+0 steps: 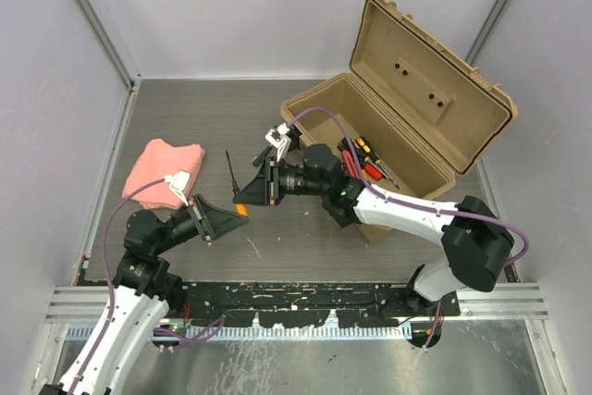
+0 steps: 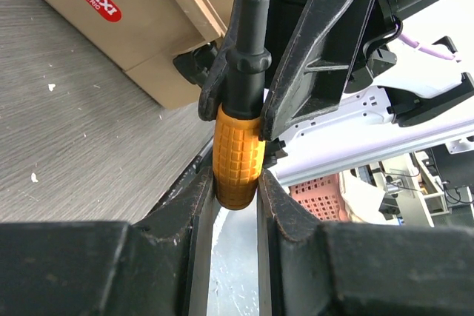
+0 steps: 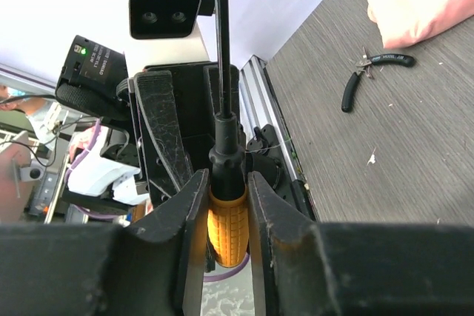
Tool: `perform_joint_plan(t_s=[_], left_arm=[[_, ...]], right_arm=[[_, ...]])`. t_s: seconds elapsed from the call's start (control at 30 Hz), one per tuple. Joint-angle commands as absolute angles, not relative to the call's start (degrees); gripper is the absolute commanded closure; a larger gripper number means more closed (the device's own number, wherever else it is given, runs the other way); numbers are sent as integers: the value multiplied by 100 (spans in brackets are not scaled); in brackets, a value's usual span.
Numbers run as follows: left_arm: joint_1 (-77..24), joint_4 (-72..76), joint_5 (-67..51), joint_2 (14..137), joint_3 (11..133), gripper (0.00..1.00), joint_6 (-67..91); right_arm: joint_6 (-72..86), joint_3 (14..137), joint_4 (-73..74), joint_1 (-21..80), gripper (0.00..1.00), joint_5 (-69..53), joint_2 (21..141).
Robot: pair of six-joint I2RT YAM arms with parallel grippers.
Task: Pack the tool kit
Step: Place the screwdriver in the toolbox.
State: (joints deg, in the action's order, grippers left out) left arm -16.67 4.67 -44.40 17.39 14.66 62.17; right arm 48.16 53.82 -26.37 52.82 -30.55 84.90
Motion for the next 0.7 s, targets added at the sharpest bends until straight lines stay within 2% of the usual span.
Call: perform_joint_plan(t_s=[0.0,0.07,0.17,0.23,0.4,0.6,0.63,0.67], left_arm=[[-1685,613,-4630,1740,1697,100,6118],[-1681,352,-4640,1738,1784,100,5966],[-1685,145,-4638,1723,1904,100,5814],[-1679,149,-4628,1714,1944,100,5818],[-1680,187,-4635,1731,1940,100,5806],[-1680,-36,-4346,1667,1994,100,5714],[-1683,-55,-4333,1659,1989,95,5713],[-1679,-72,-4337,1647,1994,83,5717]], right_arm=[[4822,5722,-2811,5317,82,-3025,8480],[4706,5805,-2587,5317,82,-2943,8489],[4494,5929,-2297,5316,66,-2863,8490],[4483,5943,-2297,5317,64,-2876,8511],[4637,5969,-2380,5317,69,-3019,8637],[4477,5825,-2408,5317,98,-2672,8386],[4372,5796,-2338,5317,99,-2491,8295],[4262,5768,-2211,5325,99,-2268,8175]])
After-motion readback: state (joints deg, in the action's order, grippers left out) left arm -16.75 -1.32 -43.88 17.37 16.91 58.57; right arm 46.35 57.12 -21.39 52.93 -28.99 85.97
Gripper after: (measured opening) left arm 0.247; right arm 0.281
